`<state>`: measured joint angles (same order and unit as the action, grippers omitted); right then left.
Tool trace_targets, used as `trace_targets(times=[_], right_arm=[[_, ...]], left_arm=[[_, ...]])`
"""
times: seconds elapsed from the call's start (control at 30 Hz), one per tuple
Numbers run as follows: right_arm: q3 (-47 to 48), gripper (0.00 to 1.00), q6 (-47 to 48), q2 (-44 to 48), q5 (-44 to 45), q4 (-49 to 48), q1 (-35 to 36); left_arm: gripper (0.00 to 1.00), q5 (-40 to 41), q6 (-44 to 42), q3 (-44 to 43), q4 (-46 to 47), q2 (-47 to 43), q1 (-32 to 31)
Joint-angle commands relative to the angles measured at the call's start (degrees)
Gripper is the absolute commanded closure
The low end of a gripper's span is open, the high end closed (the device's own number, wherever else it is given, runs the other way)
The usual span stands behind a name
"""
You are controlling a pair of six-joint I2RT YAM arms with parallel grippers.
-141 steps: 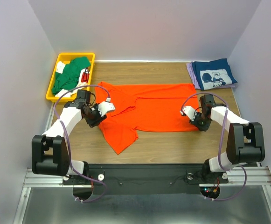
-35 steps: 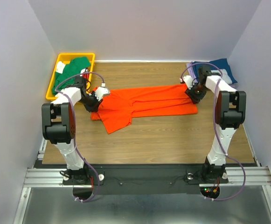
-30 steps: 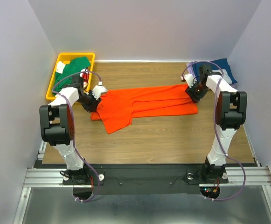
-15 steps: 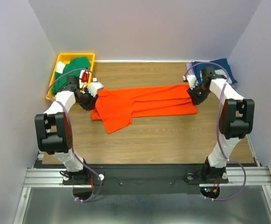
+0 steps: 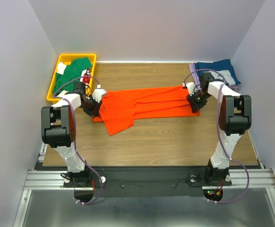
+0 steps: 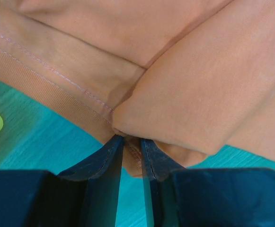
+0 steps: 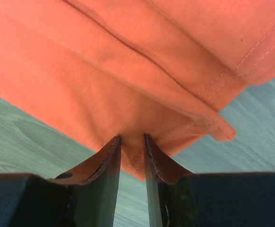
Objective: Fold and stack the t-shirts
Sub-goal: Fold the tshirt
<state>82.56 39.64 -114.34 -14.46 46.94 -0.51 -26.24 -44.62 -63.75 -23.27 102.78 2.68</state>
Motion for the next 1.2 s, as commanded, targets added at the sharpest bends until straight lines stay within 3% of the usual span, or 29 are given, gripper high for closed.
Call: trace_targets(times=[0.0, 0.5, 0.63, 0.7, 0.8, 0.9, 1.07, 1.17], right_arm=[[-4.6, 0.69, 1.1, -1.5, 5.0, 0.1, 0.3], [-18.0, 0.72, 7.2, 11.8, 13.8, 0.2, 0.2], [-14.7, 0.63, 5.9, 14.3, 12.4, 1.0, 0.2], [-11.3, 0.52, 5.0, 15.3, 9.9, 2.6, 0.2], [-7.4, 0.45, 3.8, 16.6, 6.7, 6.4, 0.2], [-6.0, 0.44, 2.4, 17.8, 4.6, 7.6, 0.2], [-3.3, 0.44, 0.2, 17.1, 3.1, 8.4, 0.2], [-2.8, 0.44, -0.1, 16.7, 3.0, 8.9, 0.2]], left_arm=[[0.68, 3.4, -1.1, 3.8, -1.0, 0.3, -0.5], [0.66, 3.0, -9.0, 12.3, -8.9, -13.0, -2.4], [0.59, 0.2, -10.3, 9.7, -12.9, -20.8, -2.5], [0.57, -0.7, -12.3, 8.1, -14.5, -24.1, -2.5], [0.52, 0.7, -15.8, 8.4, -16.9, -31.6, -7.4], [0.52, 2.9, -13.9, 11.1, -17.6, -33.7, -16.4], [0.52, 5.4, -6.7, 17.3, -13.2, -32.6, -30.9], [0.52, 7.7, -4.3, 19.0, -9.6, -30.1, -35.4]])
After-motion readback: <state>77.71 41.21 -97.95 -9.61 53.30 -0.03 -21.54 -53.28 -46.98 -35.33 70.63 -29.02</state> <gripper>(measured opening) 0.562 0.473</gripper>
